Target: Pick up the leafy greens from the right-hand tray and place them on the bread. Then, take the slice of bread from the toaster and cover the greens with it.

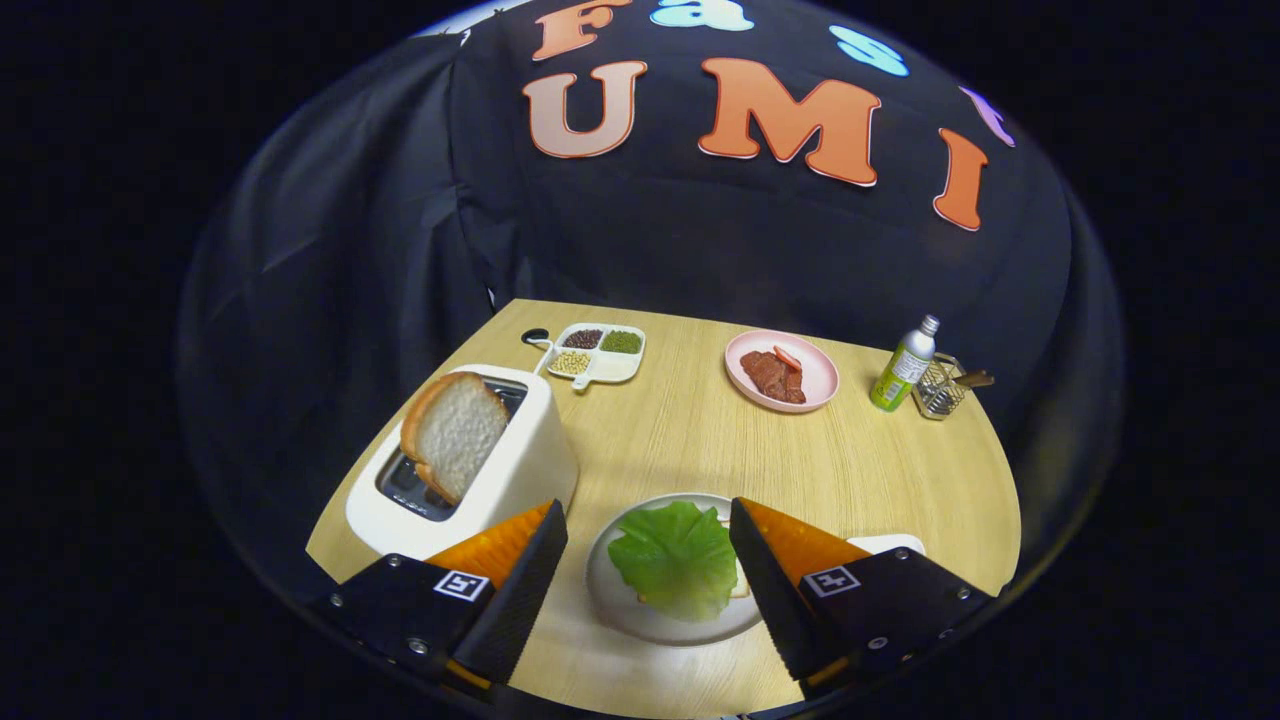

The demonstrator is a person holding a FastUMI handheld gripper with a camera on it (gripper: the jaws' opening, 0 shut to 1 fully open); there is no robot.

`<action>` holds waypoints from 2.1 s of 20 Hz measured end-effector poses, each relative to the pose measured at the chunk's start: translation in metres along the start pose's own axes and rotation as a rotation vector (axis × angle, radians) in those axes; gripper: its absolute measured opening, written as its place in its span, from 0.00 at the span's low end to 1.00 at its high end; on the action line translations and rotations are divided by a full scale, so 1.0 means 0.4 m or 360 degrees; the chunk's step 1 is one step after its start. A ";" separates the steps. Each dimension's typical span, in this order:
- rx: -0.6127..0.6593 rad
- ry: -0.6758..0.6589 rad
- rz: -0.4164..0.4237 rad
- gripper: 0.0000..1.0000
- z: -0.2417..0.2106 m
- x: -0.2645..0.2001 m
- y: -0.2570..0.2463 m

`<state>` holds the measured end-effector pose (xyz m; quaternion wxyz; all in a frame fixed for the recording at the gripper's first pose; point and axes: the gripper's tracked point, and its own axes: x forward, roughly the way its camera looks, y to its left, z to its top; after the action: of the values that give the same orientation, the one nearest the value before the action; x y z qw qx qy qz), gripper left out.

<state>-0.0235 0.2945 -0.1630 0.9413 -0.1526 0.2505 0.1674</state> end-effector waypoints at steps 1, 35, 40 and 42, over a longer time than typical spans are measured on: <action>0.0004 -0.0009 0.0012 0.98 0.015 -0.003 0.021; 0.0010 0.0153 0.0042 0.11 0.050 0.126 0.313; -0.0004 0.0081 0.0080 0.08 0.101 0.079 0.310; 0.0006 0.0047 0.0094 0.08 0.123 0.057 0.306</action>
<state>-0.0322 0.4281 -0.1591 0.9324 -0.1458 0.2691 0.1924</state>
